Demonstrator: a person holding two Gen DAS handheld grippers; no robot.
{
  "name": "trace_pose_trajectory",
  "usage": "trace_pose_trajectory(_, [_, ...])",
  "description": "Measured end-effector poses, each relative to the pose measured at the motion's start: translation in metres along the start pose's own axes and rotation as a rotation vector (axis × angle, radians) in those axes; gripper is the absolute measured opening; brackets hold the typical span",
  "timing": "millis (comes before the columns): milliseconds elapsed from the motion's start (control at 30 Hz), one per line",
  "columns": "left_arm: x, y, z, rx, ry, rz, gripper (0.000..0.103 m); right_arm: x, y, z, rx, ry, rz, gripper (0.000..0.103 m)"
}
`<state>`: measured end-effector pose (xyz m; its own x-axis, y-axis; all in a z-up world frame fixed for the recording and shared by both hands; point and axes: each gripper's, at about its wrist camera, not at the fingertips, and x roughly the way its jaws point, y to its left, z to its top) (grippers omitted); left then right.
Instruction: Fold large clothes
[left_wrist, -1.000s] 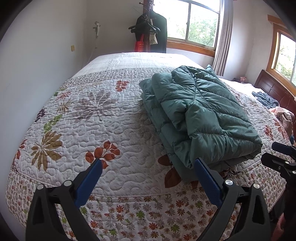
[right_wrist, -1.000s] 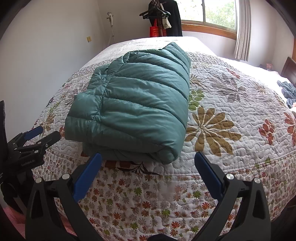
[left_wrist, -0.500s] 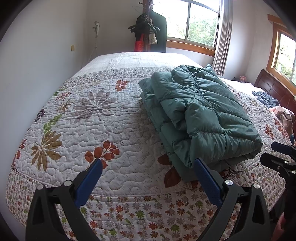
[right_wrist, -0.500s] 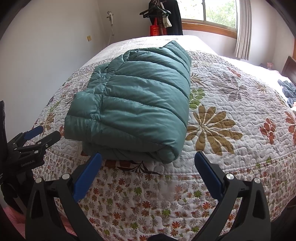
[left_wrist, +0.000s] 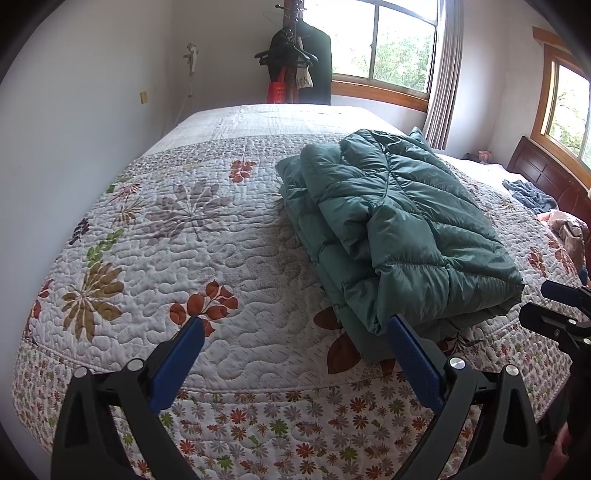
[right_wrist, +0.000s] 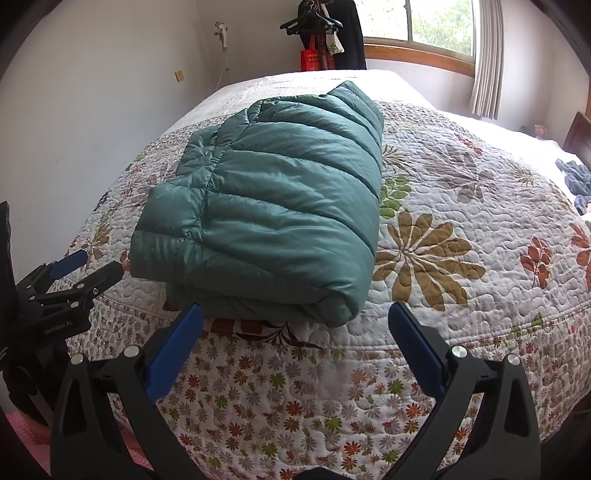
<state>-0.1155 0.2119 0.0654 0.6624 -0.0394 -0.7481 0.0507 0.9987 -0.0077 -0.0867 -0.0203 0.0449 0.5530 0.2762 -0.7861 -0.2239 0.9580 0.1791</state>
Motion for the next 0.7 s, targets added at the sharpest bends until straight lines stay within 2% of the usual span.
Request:
trace_pose_trajectory(400, [-0.0003, -0.0005, -0.0001, 0.001, -0.001, 0.001, 0.099, 0.0031, -0.0027, 0.0018, 0.020, 0.002, 0.028, 0.100])
trace_pose_trajectory(700, [0.0000, -0.0004, 0.0005, 0.000, -0.001, 0.003, 0.099, 0.0044, -0.0008, 0.0003, -0.001, 0.005, -0.025, 0.100])
